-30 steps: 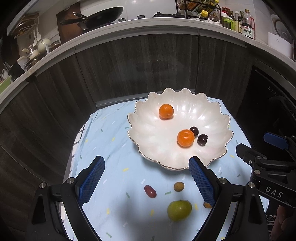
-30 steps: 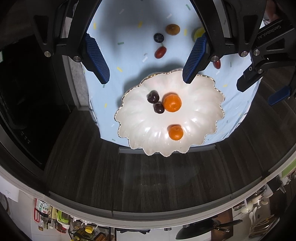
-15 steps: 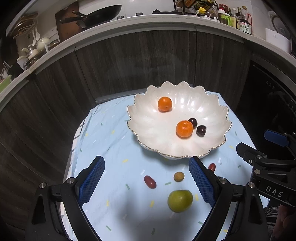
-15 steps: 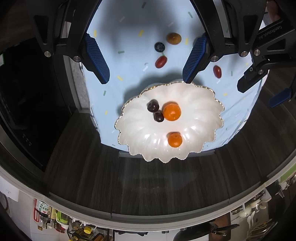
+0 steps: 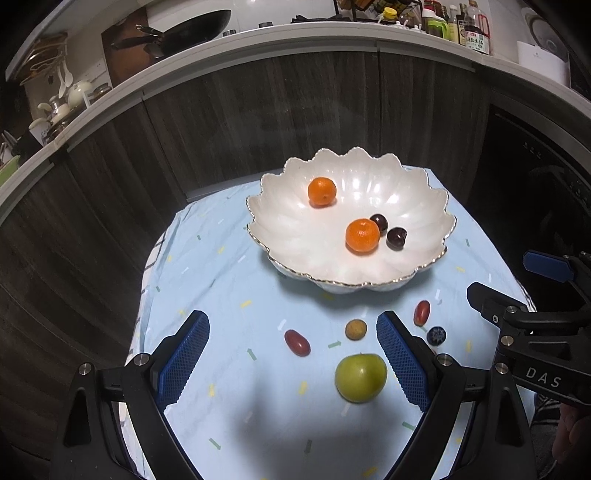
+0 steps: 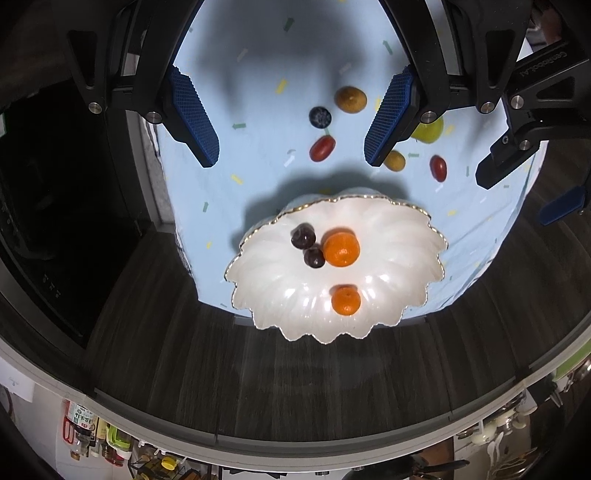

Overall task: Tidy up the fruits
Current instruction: 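Pull both tools back from the bowl toward the green apple and blueberry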

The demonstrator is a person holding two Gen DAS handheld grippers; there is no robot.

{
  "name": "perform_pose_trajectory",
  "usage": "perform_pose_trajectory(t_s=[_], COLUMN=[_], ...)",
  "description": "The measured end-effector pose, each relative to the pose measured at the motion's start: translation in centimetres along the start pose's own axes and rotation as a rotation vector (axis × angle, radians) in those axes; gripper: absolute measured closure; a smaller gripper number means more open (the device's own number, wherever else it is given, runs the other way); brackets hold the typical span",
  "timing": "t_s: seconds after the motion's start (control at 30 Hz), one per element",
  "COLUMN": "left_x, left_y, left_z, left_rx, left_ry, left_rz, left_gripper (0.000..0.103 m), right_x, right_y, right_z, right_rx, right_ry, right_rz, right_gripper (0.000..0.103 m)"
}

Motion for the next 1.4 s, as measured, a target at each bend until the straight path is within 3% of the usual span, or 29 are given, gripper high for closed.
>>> perform_pose_trajectory(t_s=[1.03,1.4], left_x=[-3.3,-4.1], left_y=[6.6,7.2], left_z=[-1.8,-3.7], left_rx=[0.119,0.143], left_ry=[0.160,0.170], left_rz=[-0.054,-0.048], left_gripper=[0.011,0.020], right_x=[1.5,0.6], right_y=[4.5,4.8], right_z=[-2.3,-4.2], right_rx=[0.115,0.138], right_ry=[-0.067,-0.031], right_rz=[0.060,0.031], right_gripper=[0.022,0.026])
Point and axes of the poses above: each gripper's, at about its wrist camera, not at the fingertips, and z roughly against the way its jaws point, x to its left, y to its underside, the point moved 4 cm from there along -z, roughly the way its jaws point, and after that the axes turned 12 degrees about -x, right-handed, at the moved point
